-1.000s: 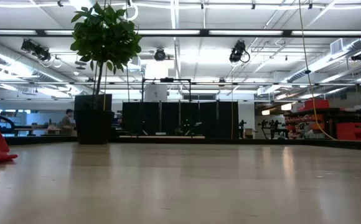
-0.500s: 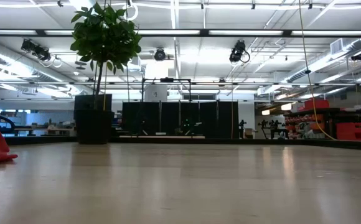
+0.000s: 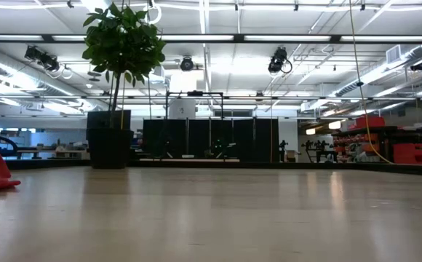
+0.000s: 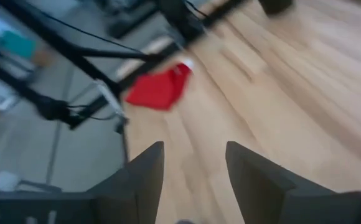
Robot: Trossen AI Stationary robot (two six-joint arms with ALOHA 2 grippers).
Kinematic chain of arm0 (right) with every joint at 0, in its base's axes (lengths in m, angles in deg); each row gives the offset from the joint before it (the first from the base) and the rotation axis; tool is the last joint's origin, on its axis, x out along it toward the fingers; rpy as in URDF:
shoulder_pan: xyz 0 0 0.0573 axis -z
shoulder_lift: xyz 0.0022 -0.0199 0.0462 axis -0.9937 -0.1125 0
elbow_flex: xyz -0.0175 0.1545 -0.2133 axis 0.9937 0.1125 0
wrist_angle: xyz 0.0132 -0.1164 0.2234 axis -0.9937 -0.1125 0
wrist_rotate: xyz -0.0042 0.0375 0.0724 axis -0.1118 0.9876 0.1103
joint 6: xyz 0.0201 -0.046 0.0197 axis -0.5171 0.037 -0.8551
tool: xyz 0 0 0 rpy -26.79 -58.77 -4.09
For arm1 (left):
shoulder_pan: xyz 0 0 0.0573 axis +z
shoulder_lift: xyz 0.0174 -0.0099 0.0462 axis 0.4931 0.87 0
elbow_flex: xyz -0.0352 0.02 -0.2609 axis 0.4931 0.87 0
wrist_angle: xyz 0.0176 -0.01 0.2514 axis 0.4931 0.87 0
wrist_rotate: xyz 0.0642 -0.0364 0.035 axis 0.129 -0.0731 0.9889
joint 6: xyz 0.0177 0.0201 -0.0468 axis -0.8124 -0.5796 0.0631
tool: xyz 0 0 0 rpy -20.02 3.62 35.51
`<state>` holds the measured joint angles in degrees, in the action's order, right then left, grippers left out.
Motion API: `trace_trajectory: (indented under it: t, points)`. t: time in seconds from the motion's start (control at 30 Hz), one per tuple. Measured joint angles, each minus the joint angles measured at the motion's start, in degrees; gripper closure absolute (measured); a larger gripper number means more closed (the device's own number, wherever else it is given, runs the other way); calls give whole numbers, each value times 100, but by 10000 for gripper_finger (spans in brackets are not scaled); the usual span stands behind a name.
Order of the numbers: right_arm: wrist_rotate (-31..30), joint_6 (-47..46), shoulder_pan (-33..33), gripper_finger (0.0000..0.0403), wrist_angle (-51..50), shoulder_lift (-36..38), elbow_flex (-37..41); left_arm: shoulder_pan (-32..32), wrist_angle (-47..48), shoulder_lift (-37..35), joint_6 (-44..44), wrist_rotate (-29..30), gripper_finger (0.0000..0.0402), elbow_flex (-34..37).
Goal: Pick and placing Produce into tupperware
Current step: Return to Home Position
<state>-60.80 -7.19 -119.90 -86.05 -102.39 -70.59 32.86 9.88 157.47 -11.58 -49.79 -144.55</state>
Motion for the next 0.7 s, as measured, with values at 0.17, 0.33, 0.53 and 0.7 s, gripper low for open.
trace_trajectory:
  t: [0.17,0.33,0.53,0.7]
  points:
    - [189,902,-2,220,447,605,0,10,-2,-810,504,-5,361,0]
    - [288,1980,-2,221,943,969,0,6,1,-1555,940,-5,360,-9]
    - [1064,3541,-2,221,2479,977,0,6,-206,-1900,1057,-9,369,2]
    - [1350,4255,-1,222,3711,530,124,6,-1041,-1865,595,-410,370,-6]
